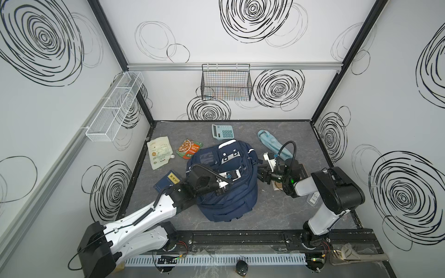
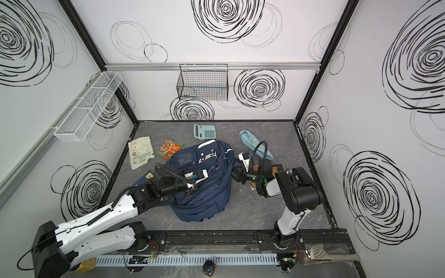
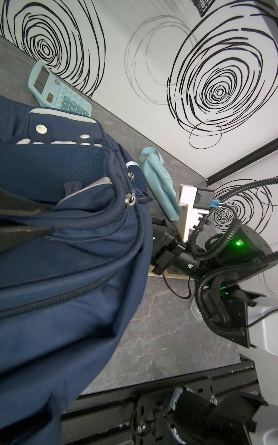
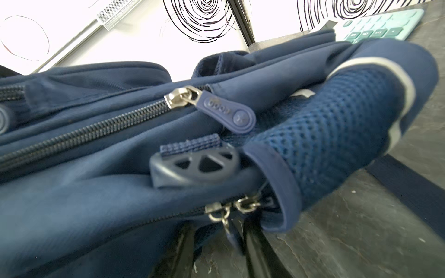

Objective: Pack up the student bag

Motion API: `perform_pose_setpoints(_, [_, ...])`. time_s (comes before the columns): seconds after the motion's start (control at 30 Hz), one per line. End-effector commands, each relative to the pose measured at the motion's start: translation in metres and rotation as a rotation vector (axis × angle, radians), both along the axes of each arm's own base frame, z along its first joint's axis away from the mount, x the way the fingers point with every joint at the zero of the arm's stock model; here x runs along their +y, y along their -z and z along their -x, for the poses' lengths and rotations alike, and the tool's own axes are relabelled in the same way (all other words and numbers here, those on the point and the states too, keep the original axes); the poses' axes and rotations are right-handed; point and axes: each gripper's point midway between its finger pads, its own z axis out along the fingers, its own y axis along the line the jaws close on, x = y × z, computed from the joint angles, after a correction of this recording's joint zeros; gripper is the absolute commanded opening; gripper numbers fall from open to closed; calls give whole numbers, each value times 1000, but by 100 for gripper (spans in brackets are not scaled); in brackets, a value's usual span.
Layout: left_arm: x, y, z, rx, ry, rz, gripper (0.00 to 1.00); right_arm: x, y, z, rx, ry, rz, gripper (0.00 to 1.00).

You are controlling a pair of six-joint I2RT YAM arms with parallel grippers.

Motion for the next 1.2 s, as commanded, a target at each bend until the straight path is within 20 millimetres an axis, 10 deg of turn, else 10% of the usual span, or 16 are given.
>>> perform_pose_setpoints(0.0, [-13, -69, 0, -180, 55, 198, 0, 6, -16, -4, -107, -34, -24, 39])
perform_pose_setpoints(0.4, [-9, -71, -12, -184, -16, 209, 0, -3, -21, -7, -76, 45, -21, 1])
perform_pose_setpoints(1.17, [-7, -58, -60, -49, -308, 201, 0, -21, -33, 33, 232, 215, 139, 0])
